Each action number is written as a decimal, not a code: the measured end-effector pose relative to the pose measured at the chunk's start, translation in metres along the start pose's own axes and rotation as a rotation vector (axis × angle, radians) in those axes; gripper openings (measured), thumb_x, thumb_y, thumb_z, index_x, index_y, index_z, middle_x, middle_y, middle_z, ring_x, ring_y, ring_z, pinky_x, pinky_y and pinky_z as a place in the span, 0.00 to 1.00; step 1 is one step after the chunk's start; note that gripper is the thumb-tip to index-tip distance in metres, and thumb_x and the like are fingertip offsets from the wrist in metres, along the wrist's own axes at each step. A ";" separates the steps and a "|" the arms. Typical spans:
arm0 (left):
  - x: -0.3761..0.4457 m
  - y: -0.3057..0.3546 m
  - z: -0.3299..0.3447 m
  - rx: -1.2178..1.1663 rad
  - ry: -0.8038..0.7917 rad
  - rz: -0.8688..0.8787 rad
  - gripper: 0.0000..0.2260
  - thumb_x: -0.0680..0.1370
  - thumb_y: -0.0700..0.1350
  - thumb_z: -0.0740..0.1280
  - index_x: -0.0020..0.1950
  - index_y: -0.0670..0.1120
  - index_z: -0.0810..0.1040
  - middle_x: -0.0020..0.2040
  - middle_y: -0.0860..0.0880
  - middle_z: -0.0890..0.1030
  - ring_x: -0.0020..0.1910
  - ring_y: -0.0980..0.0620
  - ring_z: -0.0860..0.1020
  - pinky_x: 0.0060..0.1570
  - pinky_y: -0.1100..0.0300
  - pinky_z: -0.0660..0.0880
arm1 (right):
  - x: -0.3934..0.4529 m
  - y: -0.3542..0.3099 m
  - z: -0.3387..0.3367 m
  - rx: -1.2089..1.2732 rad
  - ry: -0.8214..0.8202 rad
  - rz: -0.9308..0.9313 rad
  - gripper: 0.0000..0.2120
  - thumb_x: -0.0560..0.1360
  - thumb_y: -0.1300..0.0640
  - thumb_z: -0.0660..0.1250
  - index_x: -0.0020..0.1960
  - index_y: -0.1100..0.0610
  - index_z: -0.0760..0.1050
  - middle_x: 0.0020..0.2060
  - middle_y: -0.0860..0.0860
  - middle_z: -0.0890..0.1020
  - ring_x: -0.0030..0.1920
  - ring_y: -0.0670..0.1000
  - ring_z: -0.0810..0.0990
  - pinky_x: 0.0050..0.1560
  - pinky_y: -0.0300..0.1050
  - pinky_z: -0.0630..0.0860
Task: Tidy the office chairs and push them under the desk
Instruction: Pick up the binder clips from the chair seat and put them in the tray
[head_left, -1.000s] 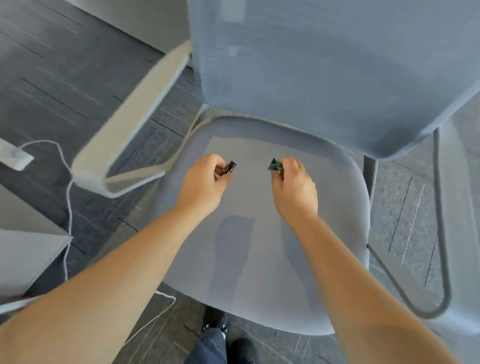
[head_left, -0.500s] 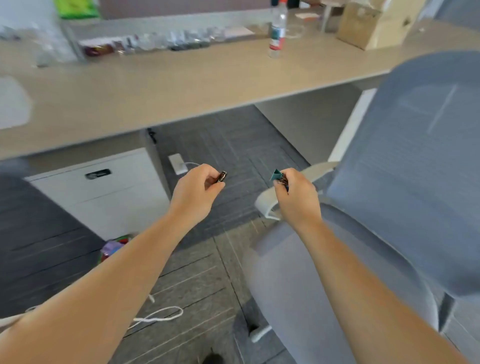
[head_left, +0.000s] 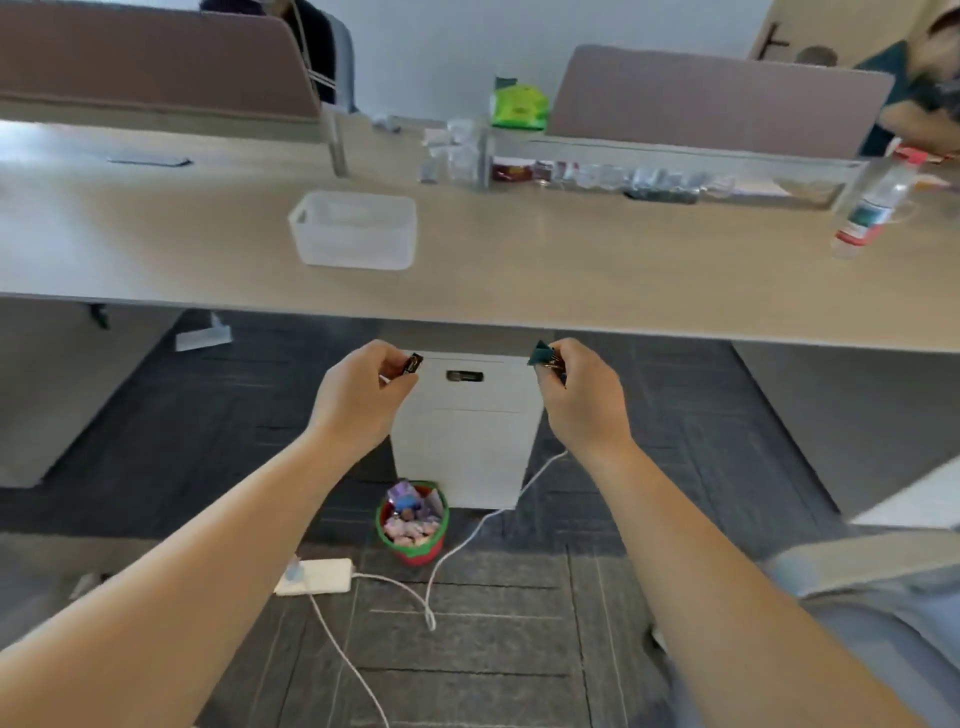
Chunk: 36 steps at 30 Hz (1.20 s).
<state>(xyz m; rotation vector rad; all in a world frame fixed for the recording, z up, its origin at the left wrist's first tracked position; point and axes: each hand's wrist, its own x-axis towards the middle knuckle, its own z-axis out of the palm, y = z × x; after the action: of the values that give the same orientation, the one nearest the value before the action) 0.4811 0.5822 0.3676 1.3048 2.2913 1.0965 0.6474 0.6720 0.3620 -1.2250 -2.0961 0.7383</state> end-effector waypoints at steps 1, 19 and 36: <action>0.012 -0.010 -0.013 0.001 0.009 -0.008 0.11 0.77 0.42 0.63 0.57 0.41 0.74 0.53 0.45 0.79 0.46 0.52 0.72 0.47 0.59 0.66 | 0.012 -0.010 0.014 -0.004 -0.002 -0.014 0.14 0.77 0.59 0.58 0.33 0.50 0.63 0.29 0.44 0.65 0.29 0.44 0.63 0.30 0.41 0.58; 0.202 -0.091 -0.084 0.012 0.131 -0.127 0.09 0.78 0.42 0.61 0.55 0.41 0.75 0.46 0.50 0.75 0.46 0.50 0.72 0.44 0.58 0.65 | 0.211 -0.083 0.132 0.021 -0.044 -0.079 0.19 0.76 0.61 0.59 0.29 0.50 0.58 0.28 0.47 0.66 0.29 0.44 0.63 0.28 0.42 0.59; 0.411 -0.094 -0.024 0.152 0.116 -0.245 0.09 0.77 0.41 0.60 0.54 0.41 0.77 0.56 0.42 0.78 0.53 0.42 0.74 0.45 0.58 0.65 | 0.417 -0.033 0.187 -0.005 -0.219 -0.117 0.16 0.76 0.60 0.60 0.30 0.53 0.65 0.27 0.46 0.65 0.37 0.55 0.66 0.30 0.44 0.59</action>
<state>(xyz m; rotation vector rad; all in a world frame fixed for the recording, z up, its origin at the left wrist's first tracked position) 0.1839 0.8818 0.3634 0.9976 2.5812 0.9549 0.3272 0.9992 0.3489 -1.0539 -2.3251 0.8466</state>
